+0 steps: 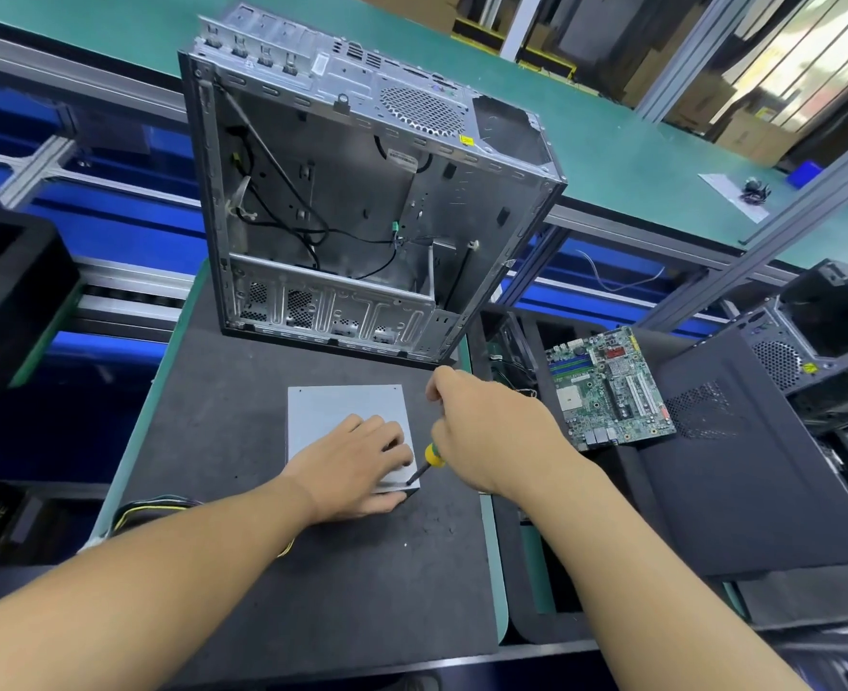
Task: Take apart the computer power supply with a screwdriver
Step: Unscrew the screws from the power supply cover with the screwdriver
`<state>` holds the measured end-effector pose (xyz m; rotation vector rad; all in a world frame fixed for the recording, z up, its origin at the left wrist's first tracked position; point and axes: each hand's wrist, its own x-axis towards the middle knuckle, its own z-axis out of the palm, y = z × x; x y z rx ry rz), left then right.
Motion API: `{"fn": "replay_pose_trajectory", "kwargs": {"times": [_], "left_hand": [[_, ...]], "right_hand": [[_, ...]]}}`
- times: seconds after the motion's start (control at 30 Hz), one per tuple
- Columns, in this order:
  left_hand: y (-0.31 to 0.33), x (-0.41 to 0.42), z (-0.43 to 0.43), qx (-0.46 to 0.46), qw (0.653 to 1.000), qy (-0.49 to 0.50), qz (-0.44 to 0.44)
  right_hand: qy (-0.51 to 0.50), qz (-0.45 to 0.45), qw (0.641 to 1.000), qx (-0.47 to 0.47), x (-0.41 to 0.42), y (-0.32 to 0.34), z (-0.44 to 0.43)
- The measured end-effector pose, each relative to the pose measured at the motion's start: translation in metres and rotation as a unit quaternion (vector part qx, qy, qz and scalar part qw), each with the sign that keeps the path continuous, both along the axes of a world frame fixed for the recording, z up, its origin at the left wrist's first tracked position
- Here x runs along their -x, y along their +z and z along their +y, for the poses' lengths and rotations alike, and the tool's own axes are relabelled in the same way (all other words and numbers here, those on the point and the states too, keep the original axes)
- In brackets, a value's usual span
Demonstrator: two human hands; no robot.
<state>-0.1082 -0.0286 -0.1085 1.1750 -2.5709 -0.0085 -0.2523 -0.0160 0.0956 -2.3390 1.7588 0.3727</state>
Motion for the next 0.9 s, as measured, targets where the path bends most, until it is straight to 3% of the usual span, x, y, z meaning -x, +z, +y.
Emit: {"fn": "replay_pose_trajectory", "kwargs": {"times": [0.13, 0.33, 0.5, 0.7, 0.9], "left_hand": [[-0.001, 0.000, -0.002, -0.030, 0.999, 0.028, -0.006], [0.001, 0.000, -0.003, -0.040, 0.999, 0.031, 0.005], [0.000, 0.000, -0.004, -0.056, 0.998, 0.039, -0.004], [-0.002, -0.001, -0.004, -0.046, 0.999, 0.017, 0.017], [-0.005, 0.000, -0.004, -0.038, 0.999, -0.004, 0.007]], "right_hand": [[-0.020, -0.052, 0.998, -0.010, 0.001, 0.001, 0.004], [0.005, 0.022, 0.998, 0.064, 0.004, -0.005, 0.001], [0.006, -0.031, 0.999, 0.013, 0.006, -0.005, -0.001], [0.028, 0.016, 0.996, 0.088, 0.007, -0.011, -0.001], [0.022, -0.016, 0.999, 0.024, 0.006, -0.007, -0.005]]}}
